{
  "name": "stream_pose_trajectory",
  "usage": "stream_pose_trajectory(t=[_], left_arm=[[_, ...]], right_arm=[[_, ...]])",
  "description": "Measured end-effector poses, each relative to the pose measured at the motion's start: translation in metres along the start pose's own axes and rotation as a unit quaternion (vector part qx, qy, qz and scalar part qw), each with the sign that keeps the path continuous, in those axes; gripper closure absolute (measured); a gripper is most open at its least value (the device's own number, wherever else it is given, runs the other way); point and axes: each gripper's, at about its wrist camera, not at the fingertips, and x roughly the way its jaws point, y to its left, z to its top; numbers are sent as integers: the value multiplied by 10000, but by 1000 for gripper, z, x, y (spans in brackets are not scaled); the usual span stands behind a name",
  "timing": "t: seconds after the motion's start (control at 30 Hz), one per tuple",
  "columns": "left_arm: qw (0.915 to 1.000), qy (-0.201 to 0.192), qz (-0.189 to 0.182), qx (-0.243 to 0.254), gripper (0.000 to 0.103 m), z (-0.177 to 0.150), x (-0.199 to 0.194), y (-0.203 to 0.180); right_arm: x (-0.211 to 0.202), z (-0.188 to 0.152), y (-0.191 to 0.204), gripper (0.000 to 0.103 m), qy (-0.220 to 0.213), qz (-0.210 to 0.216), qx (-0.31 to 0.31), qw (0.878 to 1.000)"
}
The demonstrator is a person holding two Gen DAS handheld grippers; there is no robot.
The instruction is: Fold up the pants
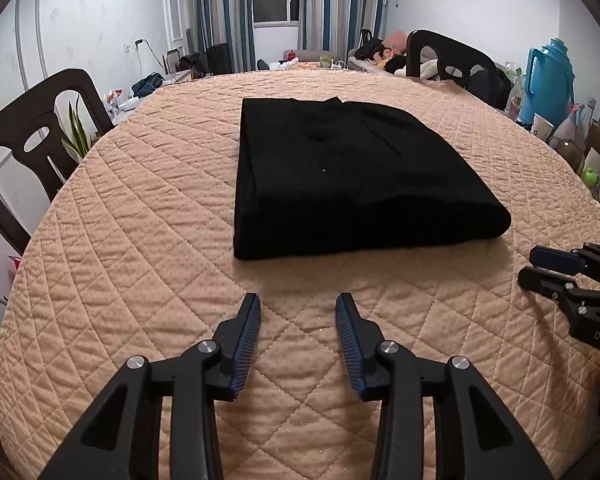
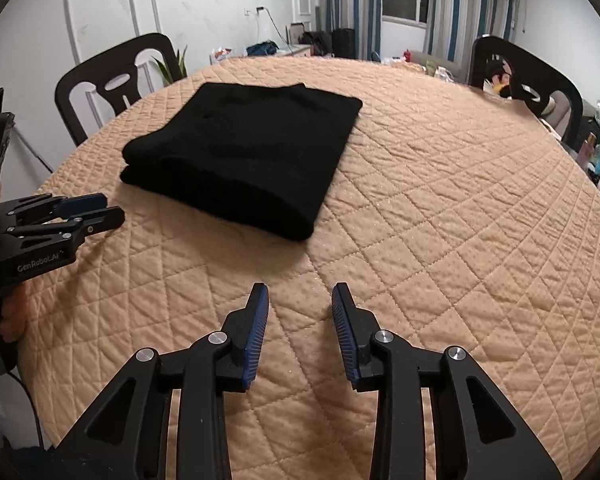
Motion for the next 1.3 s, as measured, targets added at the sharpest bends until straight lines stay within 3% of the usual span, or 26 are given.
stream_pose_trajectory(t=[0.2, 0.33, 1.3], left_arm=[[10000, -17, -29, 58, 50, -2, 1, -1], [10000, 26, 46, 37, 37, -2, 3, 0], [10000, 50, -15, -8, 30, -3, 3, 2]], right_arm=[[-1, -1, 3, 64, 19, -98, -87, 9999], [-1, -1, 1, 61, 27, -134, -61, 9999], [-1, -1, -1, 59, 31, -76, -9, 10000]])
